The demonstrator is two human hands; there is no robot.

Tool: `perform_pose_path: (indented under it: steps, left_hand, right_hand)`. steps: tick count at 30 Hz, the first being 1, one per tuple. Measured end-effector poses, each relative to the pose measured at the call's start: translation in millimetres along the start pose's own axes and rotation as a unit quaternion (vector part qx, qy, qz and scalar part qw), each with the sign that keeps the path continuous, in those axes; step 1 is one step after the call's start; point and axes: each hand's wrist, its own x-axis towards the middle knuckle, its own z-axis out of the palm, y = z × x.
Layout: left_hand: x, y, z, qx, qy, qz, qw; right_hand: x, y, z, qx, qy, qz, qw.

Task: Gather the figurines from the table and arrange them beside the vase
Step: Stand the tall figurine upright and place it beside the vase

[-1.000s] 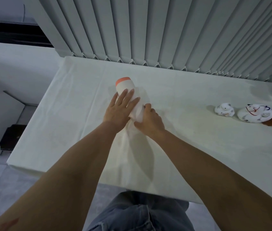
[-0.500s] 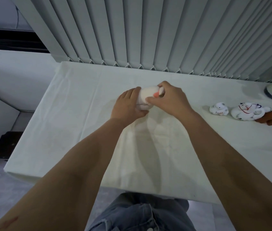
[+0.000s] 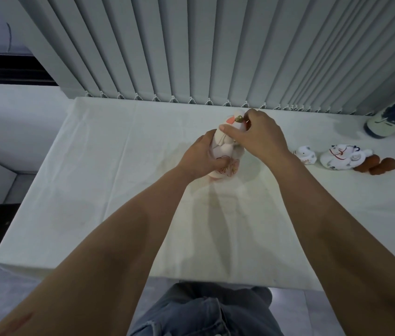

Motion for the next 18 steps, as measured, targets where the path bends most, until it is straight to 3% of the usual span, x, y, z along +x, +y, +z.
perform_pose_path:
  steps: [4,7,10,13,18]
  left_hand:
    - [0.6,-3.5,-4.9,-0.009,-0.016,-0.019,1.0]
    - [0.5,-5.7,-3.4,-0.012,-0.023,-0.019,0.999]
    - [0.7,-8.5,-1.9,-0.043,-0.019,-0.026,0.999]
    - [-1.2,-9.8,0.9,-0.075,-0.02,-0.046,0.996]
    - [-5.7,-9.9,9.0,-0.087,-0.004,-0.062,0.994]
  right_hand:
    - [-0.5,16.6,-4.0,0.17,-0.006,0.066,0.983]
    - [-3.9,42.0,1.4,0.225,-0.018,0.1,0.969]
    - [-8.5,65.0,14.7,0.203,-0.124,0.134,0.962]
    - [-16.1,72.8,35.8,0.144,-0.25,0.106,0.951]
    - [-19.9,69.5,58.1,0.169,-0.2,0.041,0.964]
